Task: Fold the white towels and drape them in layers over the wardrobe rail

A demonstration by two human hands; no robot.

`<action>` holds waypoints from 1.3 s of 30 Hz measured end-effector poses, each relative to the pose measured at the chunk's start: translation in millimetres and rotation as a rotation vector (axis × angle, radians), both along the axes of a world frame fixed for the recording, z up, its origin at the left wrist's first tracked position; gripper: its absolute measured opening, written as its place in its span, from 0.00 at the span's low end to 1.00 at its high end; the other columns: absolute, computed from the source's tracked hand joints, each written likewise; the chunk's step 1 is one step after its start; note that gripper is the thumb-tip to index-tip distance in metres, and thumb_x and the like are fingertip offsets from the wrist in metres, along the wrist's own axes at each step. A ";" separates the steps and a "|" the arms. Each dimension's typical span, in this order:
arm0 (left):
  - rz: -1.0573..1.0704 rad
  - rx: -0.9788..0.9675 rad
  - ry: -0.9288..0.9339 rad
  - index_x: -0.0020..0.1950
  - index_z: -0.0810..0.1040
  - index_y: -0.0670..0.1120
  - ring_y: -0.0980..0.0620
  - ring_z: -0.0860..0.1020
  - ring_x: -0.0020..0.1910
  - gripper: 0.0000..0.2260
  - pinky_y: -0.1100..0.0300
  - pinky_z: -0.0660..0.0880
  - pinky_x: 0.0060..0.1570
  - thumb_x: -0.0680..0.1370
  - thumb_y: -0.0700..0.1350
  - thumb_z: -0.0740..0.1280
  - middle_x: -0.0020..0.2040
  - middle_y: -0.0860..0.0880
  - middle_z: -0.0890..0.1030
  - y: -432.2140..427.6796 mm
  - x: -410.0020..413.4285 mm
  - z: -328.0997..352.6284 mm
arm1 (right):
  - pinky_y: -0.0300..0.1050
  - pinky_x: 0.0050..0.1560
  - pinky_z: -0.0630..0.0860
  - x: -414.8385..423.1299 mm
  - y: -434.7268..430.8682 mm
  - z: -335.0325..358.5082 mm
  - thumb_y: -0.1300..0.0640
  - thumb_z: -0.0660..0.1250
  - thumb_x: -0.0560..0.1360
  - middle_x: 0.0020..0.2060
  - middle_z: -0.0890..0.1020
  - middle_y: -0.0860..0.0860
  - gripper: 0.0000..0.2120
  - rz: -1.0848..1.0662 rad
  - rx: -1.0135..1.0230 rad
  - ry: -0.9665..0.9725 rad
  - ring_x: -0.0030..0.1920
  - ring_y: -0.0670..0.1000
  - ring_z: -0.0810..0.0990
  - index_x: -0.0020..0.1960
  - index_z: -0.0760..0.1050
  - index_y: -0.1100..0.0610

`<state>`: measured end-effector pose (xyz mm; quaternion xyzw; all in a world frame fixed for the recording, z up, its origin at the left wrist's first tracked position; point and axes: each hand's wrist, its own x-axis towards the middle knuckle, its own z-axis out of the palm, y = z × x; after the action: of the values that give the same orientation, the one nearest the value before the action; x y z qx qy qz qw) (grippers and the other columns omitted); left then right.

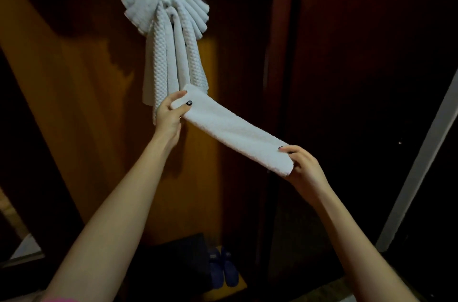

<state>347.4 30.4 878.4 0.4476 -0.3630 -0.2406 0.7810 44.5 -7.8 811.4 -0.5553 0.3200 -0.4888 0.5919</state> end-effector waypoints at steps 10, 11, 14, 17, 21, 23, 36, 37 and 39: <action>0.045 0.138 -0.257 0.46 0.82 0.49 0.59 0.77 0.41 0.15 0.70 0.72 0.32 0.76 0.30 0.64 0.47 0.53 0.81 43.0 69.0 94.2 | 0.44 0.46 0.79 66.0 -69.8 128.9 0.68 0.62 0.77 0.54 0.78 0.52 0.14 0.173 -0.251 0.043 0.51 0.50 0.78 0.58 0.80 0.59; 0.040 0.152 -0.290 0.46 0.83 0.50 0.60 0.78 0.42 0.16 0.71 0.73 0.32 0.76 0.30 0.64 0.48 0.53 0.81 45.7 74.2 103.7 | 0.46 0.49 0.80 73.0 -76.8 140.0 0.68 0.63 0.77 0.56 0.77 0.52 0.14 0.180 -0.297 0.061 0.53 0.51 0.79 0.59 0.79 0.59; 0.019 0.218 -0.371 0.51 0.83 0.49 0.63 0.79 0.43 0.15 0.73 0.73 0.34 0.77 0.30 0.64 0.48 0.55 0.82 50.9 91.3 131.3 | 0.47 0.48 0.81 98.0 -96.6 175.9 0.68 0.64 0.76 0.59 0.77 0.56 0.14 0.195 -0.362 0.041 0.54 0.53 0.79 0.58 0.80 0.58; 0.014 0.245 -0.425 0.56 0.81 0.47 0.61 0.75 0.37 0.15 0.73 0.73 0.34 0.77 0.30 0.64 0.43 0.53 0.83 46.8 116.1 157.6 | 0.47 0.47 0.82 125.2 -118.5 211.8 0.68 0.64 0.76 0.58 0.77 0.57 0.12 0.208 -0.419 0.022 0.51 0.51 0.79 0.56 0.80 0.58; 0.113 0.134 -0.451 0.54 0.81 0.51 0.61 0.75 0.47 0.16 0.70 0.72 0.44 0.76 0.31 0.65 0.45 0.57 0.84 27.9 147.7 197.3 | 0.47 0.47 0.83 164.5 -145.7 256.6 0.68 0.64 0.76 0.54 0.78 0.54 0.12 0.246 -0.489 -0.039 0.50 0.50 0.80 0.57 0.79 0.60; 0.167 0.064 -0.458 0.57 0.80 0.51 0.63 0.74 0.45 0.17 0.68 0.69 0.49 0.76 0.31 0.65 0.41 0.61 0.83 15.1 164.5 218.1 | 0.49 0.49 0.82 186.1 -161.8 279.3 0.69 0.63 0.76 0.53 0.78 0.54 0.13 0.250 -0.525 -0.082 0.50 0.51 0.80 0.58 0.78 0.60; 0.291 -0.228 -0.389 0.64 0.75 0.40 0.60 0.82 0.37 0.17 0.70 0.77 0.39 0.77 0.29 0.63 0.38 0.54 0.84 -106.8 258.6 312.4 | 0.43 0.44 0.82 324.0 -297.6 387.2 0.71 0.60 0.78 0.52 0.79 0.59 0.16 0.368 -0.491 -0.405 0.48 0.53 0.82 0.65 0.72 0.66; 0.285 -0.248 -0.372 0.63 0.76 0.39 0.59 0.82 0.40 0.17 0.68 0.78 0.42 0.76 0.29 0.63 0.40 0.52 0.84 -114.8 262.8 316.2 | 0.43 0.46 0.81 332.0 -306.7 393.2 0.71 0.60 0.78 0.53 0.79 0.59 0.15 0.368 -0.484 -0.437 0.50 0.53 0.81 0.64 0.73 0.66; 0.261 -0.277 -0.337 0.61 0.79 0.44 0.58 0.81 0.48 0.17 0.66 0.78 0.46 0.76 0.29 0.63 0.51 0.49 0.82 -129.9 271.5 320.9 | 0.45 0.53 0.80 347.3 -323.4 402.3 0.70 0.60 0.78 0.61 0.76 0.60 0.14 0.372 -0.472 -0.458 0.57 0.55 0.79 0.62 0.74 0.64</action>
<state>618.9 -99.5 1199.3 0.4132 -0.4569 -0.0078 0.7876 391.8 -331.2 1213.7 -0.6013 -0.0481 -0.5448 0.5826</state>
